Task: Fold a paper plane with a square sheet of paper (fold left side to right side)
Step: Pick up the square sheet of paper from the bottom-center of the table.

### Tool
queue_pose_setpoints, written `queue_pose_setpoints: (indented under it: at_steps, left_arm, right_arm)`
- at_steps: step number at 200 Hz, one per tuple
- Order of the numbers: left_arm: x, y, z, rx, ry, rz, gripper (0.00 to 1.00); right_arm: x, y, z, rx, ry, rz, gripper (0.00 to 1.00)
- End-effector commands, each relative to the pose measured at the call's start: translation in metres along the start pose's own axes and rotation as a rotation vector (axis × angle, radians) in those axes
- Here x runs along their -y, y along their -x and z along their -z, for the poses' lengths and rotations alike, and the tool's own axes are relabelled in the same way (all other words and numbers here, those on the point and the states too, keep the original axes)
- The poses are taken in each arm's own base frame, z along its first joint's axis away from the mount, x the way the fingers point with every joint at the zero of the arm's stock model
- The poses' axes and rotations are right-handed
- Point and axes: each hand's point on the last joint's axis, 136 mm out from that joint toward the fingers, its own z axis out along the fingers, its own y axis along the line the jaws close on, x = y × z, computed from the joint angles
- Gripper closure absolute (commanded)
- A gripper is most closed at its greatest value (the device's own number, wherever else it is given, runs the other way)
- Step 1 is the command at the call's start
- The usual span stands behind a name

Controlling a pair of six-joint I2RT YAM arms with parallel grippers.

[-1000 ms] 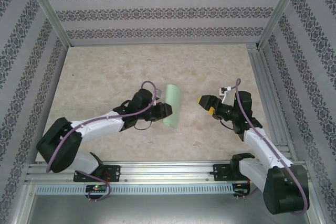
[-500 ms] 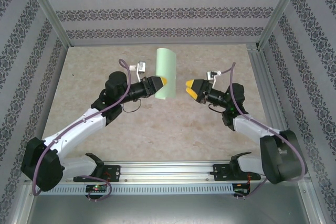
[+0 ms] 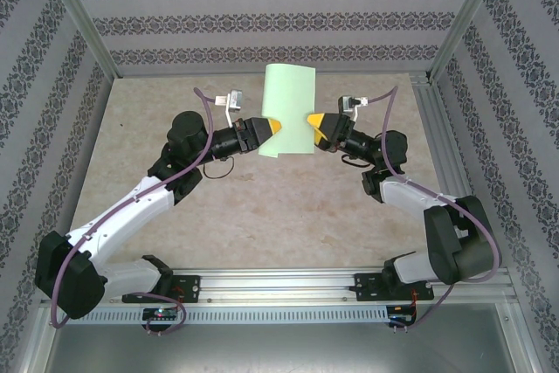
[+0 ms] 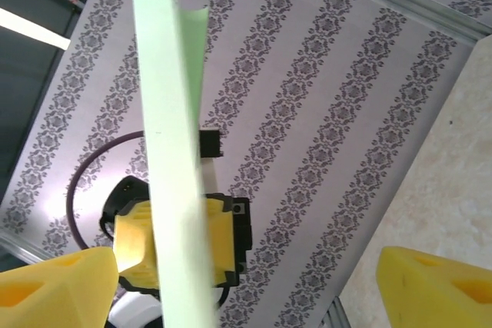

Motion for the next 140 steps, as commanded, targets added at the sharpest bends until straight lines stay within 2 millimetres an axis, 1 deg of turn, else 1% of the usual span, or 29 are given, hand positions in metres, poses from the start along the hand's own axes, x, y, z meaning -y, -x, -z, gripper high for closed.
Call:
queue_pose_setpoints:
  at_steps: [1,16,22,39,77,90,103,108,116,127,132,140]
  left_arm:
    - [0.015,0.007,0.005,0.016,-0.045,-0.024,0.74]
    - [0.010,0.006,0.005,0.018,-0.032,-0.015,0.73]
    - [0.007,0.005,0.005,0.018,-0.024,-0.009,0.73]
    - [-0.001,0.003,0.005,0.027,-0.008,0.004,0.73]
    - [-0.014,0.000,0.006,0.031,0.015,0.027,0.73]
    - [-0.017,-0.002,0.006,0.025,0.021,0.029,0.73]
    - [-0.017,-0.003,0.006,0.017,0.024,0.022,0.72]
    - [-0.018,-0.003,0.006,0.012,0.028,0.017,0.72]
    - [-0.020,-0.003,0.007,0.008,0.045,0.007,0.68]
    - [-0.026,-0.002,0.012,0.012,0.088,-0.011,0.57]
    - [-0.029,-0.001,0.016,0.018,0.110,-0.021,0.51]
    - [-0.036,0.002,0.023,0.033,0.153,-0.031,0.37]
  right_arm:
    - [-0.033,0.004,-0.009,-0.013,0.102,0.061,0.21]
    - [-0.038,0.005,-0.011,-0.011,0.116,0.065,0.32]
    - [-0.038,0.006,-0.010,-0.008,0.112,0.067,0.35]
    - [-0.031,0.004,-0.011,-0.013,0.079,0.064,0.47]
    - [-0.025,0.003,-0.009,-0.020,0.044,0.066,0.61]
    - [-0.024,0.003,-0.008,-0.021,0.028,0.072,0.68]
    - [-0.021,0.002,-0.008,-0.029,0.005,0.075,0.77]
    - [-0.022,0.001,-0.008,-0.034,-0.003,0.081,0.83]
    - [-0.023,0.001,-0.008,-0.038,-0.017,0.090,0.90]
    - [-0.024,0.001,-0.005,-0.045,-0.042,0.109,0.99]
    - [-0.025,0.001,-0.004,-0.047,-0.053,0.115,1.00]
    - [-0.025,0.002,-0.001,-0.049,-0.090,0.140,1.00]
